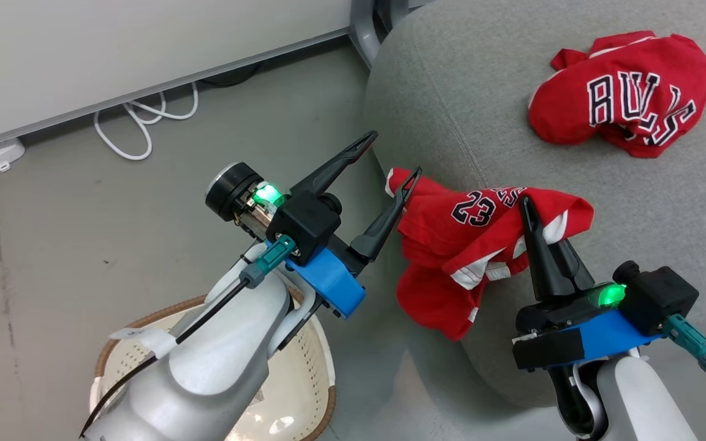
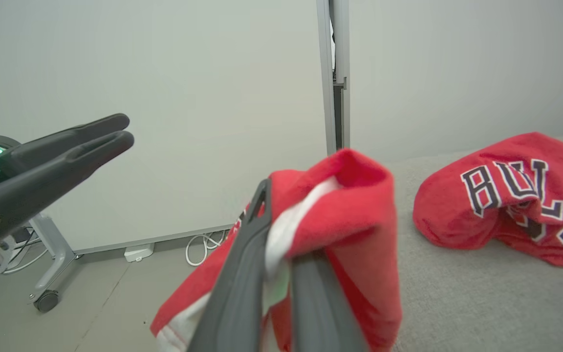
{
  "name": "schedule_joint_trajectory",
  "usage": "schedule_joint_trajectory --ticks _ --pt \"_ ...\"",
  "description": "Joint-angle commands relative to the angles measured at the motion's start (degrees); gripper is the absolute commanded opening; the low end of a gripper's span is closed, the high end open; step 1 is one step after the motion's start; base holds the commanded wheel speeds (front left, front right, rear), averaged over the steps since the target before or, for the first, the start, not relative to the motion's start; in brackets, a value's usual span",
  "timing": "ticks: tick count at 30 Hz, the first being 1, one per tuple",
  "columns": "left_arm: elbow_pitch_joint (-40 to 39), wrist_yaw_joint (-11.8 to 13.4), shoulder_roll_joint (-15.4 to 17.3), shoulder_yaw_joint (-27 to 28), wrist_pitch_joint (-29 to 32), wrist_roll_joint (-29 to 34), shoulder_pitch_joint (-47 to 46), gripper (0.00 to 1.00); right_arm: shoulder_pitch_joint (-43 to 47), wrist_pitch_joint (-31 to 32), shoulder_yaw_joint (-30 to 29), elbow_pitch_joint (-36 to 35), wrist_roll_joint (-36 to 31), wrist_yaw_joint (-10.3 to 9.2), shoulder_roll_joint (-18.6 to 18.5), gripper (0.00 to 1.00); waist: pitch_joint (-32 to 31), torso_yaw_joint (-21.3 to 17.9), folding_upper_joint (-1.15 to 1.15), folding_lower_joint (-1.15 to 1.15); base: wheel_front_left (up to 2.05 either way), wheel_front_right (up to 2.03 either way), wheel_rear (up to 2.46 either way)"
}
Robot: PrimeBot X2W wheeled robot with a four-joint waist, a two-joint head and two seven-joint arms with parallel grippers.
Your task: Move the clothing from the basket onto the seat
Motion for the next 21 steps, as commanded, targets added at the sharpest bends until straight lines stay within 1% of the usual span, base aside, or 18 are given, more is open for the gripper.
schedule_joint_trajectory --ticks 1,6,13,21 --pt "0.12 -0.03 0.47 -0.11 -0.15 -0.22 -1.08 1.00 0.73 -0.20 -0.15 -0.31 0.49 0.03 0.05 0.00 0.48 -1.49 0.00 0.00 0.00 0.00 0.00" --pt "0.35 -0.04 0.55 -0.60 -0.15 -0.70 -1.13 1.00 0.94 -0.21 -0.43 -0.42 0.64 0.03 0.05 0.00 0.39 -2.22 0.00 0.00 0.00 0.00 0.00" --pt "-0.09 -0.04 0.58 -0.60 -0.15 -0.89 -0.99 1.00 0.62 -0.20 -1.17 -0.69 0.10 0.03 0.05 0.00 0.32 -2.04 0.00 0.00 0.00 0.00 0.00" --pt "-1.86 0.04 1.29 0.19 -0.15 0.36 -1.40 1.00 -4.65 -0.21 -2.87 -2.50 -1.49 0.03 0.05 0.00 3.07 -0.73 0.00 0.00 0.00 0.00 0.00"
